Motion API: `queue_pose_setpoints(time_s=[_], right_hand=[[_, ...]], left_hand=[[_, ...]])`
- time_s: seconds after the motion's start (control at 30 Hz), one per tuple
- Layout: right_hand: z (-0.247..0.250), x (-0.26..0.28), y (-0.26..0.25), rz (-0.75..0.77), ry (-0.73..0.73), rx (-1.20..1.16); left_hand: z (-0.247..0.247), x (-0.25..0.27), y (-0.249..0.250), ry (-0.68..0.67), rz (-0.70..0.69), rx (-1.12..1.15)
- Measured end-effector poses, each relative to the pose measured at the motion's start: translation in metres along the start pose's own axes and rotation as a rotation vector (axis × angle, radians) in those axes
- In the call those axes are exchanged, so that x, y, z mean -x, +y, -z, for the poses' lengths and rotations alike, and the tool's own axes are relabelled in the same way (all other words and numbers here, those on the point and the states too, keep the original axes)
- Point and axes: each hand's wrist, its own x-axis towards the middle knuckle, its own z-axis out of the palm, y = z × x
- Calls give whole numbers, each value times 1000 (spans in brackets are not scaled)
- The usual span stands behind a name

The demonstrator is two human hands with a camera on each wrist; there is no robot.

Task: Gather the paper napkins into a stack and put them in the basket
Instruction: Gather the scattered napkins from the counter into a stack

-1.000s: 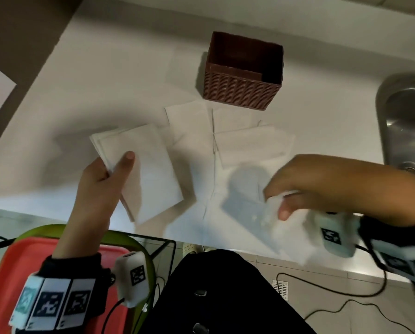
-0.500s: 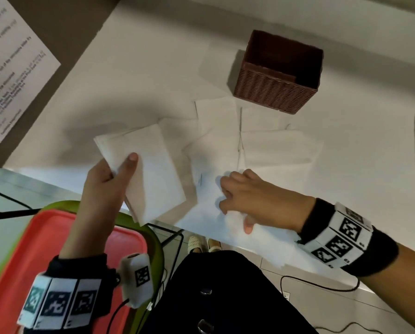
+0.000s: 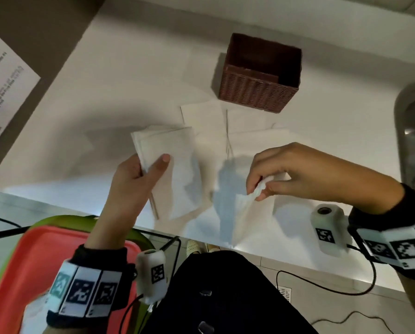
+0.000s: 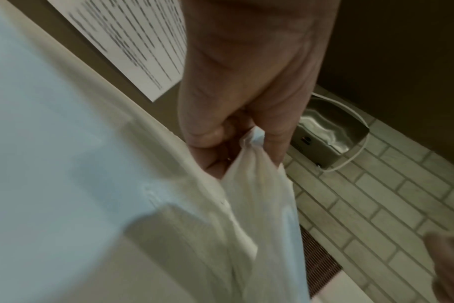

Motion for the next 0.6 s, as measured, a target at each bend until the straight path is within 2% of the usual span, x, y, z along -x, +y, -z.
queue_pose_setpoints(time_s=[0.17,0.27,0.4,0.53,0.6], right_hand=[[6,-14,-20,23,312,-196],[-6,-40,-11,-47,341,-152],[-16,-58,5,-149,352,-90],[-20,-66,2,-158,403,-154],[-25,-70,-1,-150,460,-191]], left_hand=[[-39,0,5,-237,53,-85],[-54,2,6,-369,122,-50],[-51,1,9,-389,186,14],[-51,3,14,-437,174,101],[-54,4,14,-366,124,44]])
